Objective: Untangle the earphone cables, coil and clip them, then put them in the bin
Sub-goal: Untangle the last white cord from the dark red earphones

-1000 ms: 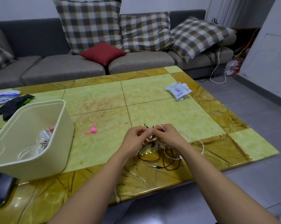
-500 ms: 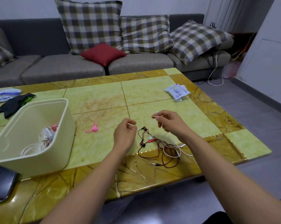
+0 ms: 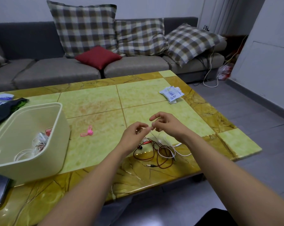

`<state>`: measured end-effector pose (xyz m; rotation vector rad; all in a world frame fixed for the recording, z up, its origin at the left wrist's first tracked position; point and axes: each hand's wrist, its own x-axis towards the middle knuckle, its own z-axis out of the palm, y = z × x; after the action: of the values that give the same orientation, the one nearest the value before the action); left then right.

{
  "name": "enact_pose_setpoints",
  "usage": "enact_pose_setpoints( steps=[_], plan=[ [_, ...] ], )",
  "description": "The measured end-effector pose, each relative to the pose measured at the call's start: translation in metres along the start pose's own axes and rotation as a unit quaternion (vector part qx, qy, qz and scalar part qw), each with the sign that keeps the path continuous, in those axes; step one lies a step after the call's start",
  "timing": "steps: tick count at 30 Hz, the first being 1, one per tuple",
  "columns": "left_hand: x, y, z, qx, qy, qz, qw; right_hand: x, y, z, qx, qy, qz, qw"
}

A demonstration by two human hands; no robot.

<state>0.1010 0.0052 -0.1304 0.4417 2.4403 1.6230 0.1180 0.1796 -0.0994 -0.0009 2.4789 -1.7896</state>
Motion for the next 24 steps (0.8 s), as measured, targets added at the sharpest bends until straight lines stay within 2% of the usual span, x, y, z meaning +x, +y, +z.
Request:
enact_pose_setpoints(
  steps=[2, 4, 7, 9, 11, 13, 15, 18, 22, 24],
  plan=[
    [0.000, 0.005, 0.008, -0.012, -0.024, -0.005, 1.000, 0.002, -0.003, 0.002, 0.036, -0.021, -0.013, 0.999],
    [0.003, 0.009, 0.013, -0.023, -0.011, -0.025, 0.999, 0.004, -0.006, 0.001, 0.047, -0.023, -0.018, 0.998],
    [0.010, 0.009, 0.006, -0.100, 0.087, -0.079, 0.988, 0.003, 0.000, -0.005, 0.001, 0.054, -0.010, 0.998],
    [0.016, 0.006, -0.003, -0.123, 0.175, -0.082, 0.974, 0.001, 0.011, -0.012, -0.048, 0.095, 0.009, 0.994],
    [0.019, 0.003, -0.011, -0.124, 0.223, -0.087, 0.963, -0.001, 0.023, -0.018, -0.110, 0.054, 0.049, 0.991],
    [0.021, -0.002, -0.015, -0.098, 0.217, -0.126, 0.963, -0.005, 0.034, -0.020, -0.215, -0.036, 0.105, 0.970],
    [0.020, -0.009, -0.017, -0.027, 0.199, -0.167, 0.965, -0.008, 0.044, -0.016, -0.318, -0.073, 0.137, 0.935],
    [0.014, -0.011, -0.013, 0.064, 0.192, -0.144, 0.969, -0.011, 0.057, -0.011, -0.387, -0.013, 0.123, 0.914],
    [0.003, -0.002, 0.000, 0.110, 0.137, -0.053, 0.983, -0.012, 0.058, -0.010, -0.424, 0.069, 0.088, 0.899],
    [0.001, 0.001, 0.007, 0.137, 0.104, 0.010, 0.985, -0.011, 0.049, -0.011, -0.410, 0.103, 0.051, 0.905]
  ],
)
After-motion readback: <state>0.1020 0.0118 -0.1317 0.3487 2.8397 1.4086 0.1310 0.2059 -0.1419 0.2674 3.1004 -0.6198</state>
